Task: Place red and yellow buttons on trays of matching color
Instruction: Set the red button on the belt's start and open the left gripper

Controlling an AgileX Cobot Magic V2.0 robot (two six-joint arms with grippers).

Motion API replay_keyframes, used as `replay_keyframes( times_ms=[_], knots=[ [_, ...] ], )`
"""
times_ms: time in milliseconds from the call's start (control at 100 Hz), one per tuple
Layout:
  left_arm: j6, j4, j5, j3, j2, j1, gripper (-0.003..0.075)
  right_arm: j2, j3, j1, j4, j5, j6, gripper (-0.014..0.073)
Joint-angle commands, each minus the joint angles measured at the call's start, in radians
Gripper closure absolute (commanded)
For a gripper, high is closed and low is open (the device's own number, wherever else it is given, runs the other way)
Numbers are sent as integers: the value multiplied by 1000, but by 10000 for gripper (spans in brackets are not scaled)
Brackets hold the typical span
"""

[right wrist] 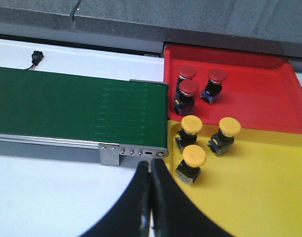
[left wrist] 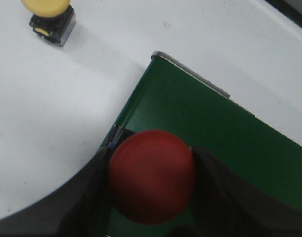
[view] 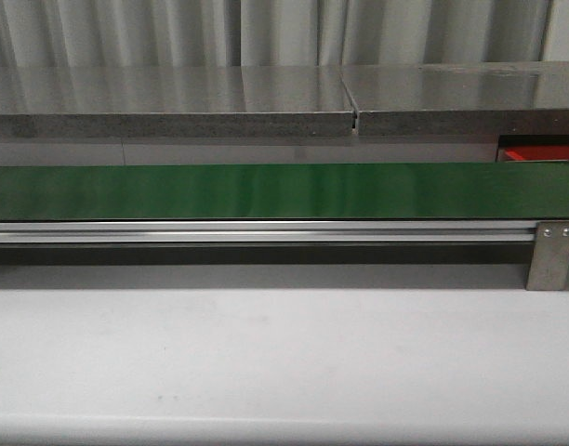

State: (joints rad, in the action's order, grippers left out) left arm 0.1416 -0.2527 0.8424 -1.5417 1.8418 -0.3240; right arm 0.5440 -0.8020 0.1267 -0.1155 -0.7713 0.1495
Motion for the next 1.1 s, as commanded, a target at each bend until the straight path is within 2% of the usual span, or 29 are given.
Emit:
replay_keyframes(
  times_ms=[0, 340, 390, 540, 610, 830, 1090],
  knots=[
    [0, -28, -61, -12, -58, 12, 521, 3, -22, 3, -3, 66, 13, 668],
    [0, -30, -73, 37, -56, 15, 507, 3, -22, 3, -3, 67, 13, 668],
    [0, -30, -71, 37, -55, 15, 468, 3, -22, 3, -3, 67, 13, 668],
    [0, -40, -69, 37, -53, 15, 285, 3, -22, 3, -3, 67, 13, 668],
    [0, -42, -69, 37, -53, 15, 239, 3, -22, 3, -3, 67, 13, 668],
    [-2, -59, -61, 37, -53, 15, 237, 3, -22, 3, -3, 67, 13, 668],
    [-32, -174, -19, -3, -56, 15, 237, 3, -22, 3, -3, 67, 13, 668]
  ],
)
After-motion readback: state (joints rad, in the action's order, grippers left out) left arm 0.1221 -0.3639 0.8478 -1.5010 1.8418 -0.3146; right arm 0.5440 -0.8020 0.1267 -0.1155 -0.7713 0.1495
